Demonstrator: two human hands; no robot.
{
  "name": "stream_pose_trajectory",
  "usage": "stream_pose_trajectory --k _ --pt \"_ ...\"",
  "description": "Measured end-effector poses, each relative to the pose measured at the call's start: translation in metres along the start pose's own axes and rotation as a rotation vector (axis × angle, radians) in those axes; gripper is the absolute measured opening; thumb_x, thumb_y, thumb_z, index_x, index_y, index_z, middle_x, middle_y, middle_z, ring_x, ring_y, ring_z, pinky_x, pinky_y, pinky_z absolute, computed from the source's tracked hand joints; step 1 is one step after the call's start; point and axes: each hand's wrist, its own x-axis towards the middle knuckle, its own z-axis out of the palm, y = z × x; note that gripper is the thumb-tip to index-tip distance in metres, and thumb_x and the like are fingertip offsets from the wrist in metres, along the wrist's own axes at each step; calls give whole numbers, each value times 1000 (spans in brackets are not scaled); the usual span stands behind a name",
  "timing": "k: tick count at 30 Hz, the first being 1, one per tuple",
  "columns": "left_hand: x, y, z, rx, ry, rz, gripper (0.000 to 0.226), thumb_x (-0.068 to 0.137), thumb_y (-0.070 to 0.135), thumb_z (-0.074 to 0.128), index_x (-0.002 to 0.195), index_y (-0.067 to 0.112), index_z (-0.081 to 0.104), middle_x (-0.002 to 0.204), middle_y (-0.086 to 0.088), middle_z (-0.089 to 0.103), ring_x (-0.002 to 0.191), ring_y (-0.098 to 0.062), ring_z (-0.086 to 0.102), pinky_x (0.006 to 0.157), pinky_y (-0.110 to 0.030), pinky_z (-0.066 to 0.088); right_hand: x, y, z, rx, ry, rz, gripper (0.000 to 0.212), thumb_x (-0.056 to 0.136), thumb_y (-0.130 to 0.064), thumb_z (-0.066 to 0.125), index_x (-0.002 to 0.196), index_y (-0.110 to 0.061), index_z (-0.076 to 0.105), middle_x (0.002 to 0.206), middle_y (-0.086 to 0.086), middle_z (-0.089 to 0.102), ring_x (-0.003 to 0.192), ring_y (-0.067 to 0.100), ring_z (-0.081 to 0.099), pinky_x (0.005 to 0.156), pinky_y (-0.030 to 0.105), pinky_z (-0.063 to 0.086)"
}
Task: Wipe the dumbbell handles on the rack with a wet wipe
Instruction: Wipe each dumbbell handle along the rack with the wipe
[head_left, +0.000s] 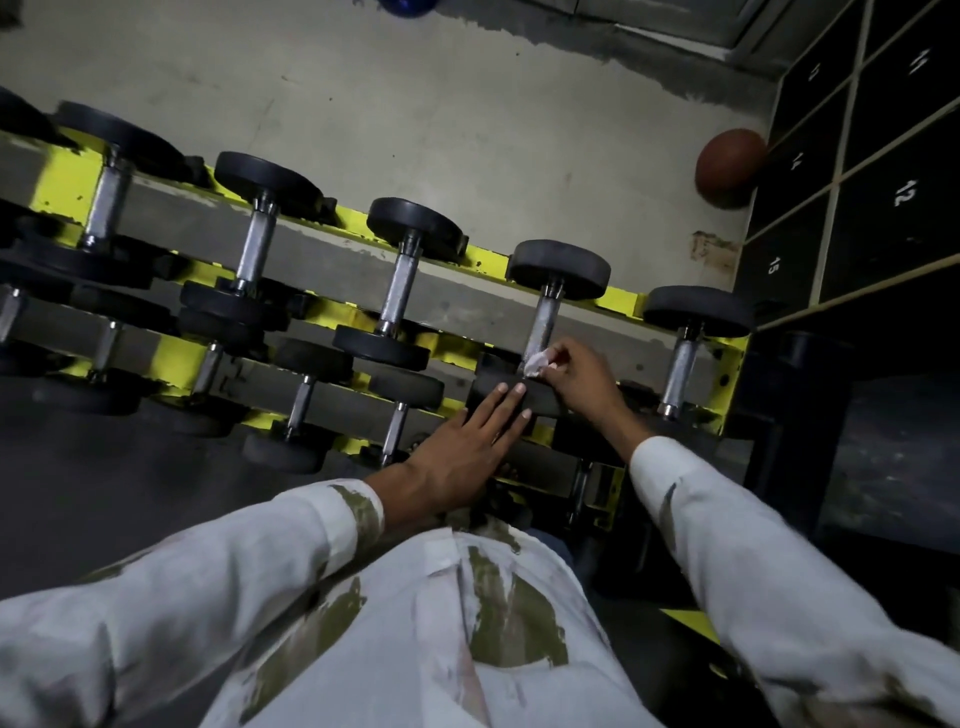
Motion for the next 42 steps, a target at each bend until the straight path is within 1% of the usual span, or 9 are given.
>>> stream_pose_trajectory --k 5,11,14,20,22,25,30,36,42 --pt "1 2 6 2 21 -16 81 104 31 39 162 7 -13 163 -22 -33 154 -38 -24 122 -53 26 25 2 9 539 149 229 20 87 -3 71 82 -21 65 93 8 73 89 26 70 85 46 60" --pt "3 5 10 45 21 -32 93 98 31 52 163 6 -10 164 -24 -30 155 -40 -19 119 -54 30 80 -32 7 1241 367 496 29 92 10 44 80 -14 56 63 5 56 51 15 51 56 28 44" --pt "3 4 8 45 13 -28 93 97 30 52 162 6 -10 164 -24 -31 155 -40 -19 119 -55 30 79 -29 22 1291 306 584 15 96 -8 46 89 -12 59 68 10 60 55 23 55 54 29 45" --pt "0 1 1 70 -6 -1 90 99 23 49 162 6 -14 163 -23 -32 155 -40 -20 118 -54 31 78 -38 9 1386 568 535 26 88 10 54 81 -14 57 71 6 60 56 15 55 51 23 47" --pt "-1 0 0 59 -11 6 89 99 22 48 162 6 -13 163 -24 -31 155 -40 -19 117 -53 32 75 -39 15 1203 647 434 20 83 4 61 77 -15 59 72 5 61 60 15 52 56 26 44" --pt "-1 -2 2 37 7 8 89 99 22 48 162 5 -12 164 -24 -30 155 -41 -18 117 -53 33 52 -35 26 532 701 165 14 79 -7 69 73 -16 59 80 6 61 71 14 51 67 25 38" --pt "-1 -5 0 52 -19 40 89 98 18 47 161 5 -13 162 -25 -33 154 -41 -22 119 -52 30 46 -28 16 -445 533 -415 22 86 -4 60 107 -8 66 107 8 58 99 23 51 68 27 38" --pt "-1 -13 1 57 -12 76 92 96 14 50 162 7 -15 162 -22 -35 154 -38 -24 120 -52 29 45 -11 9 -825 194 -717 27 90 -11 66 116 -4 65 121 14 62 122 30 53 97 36 49" --pt "1 -14 6 28 -14 66 94 98 23 54 162 8 -14 162 -21 -35 154 -38 -23 120 -54 28 50 -54 9 -1165 -154 -662 17 91 -21 60 99 -15 73 96 6 68 99 31 62 103 45 36"
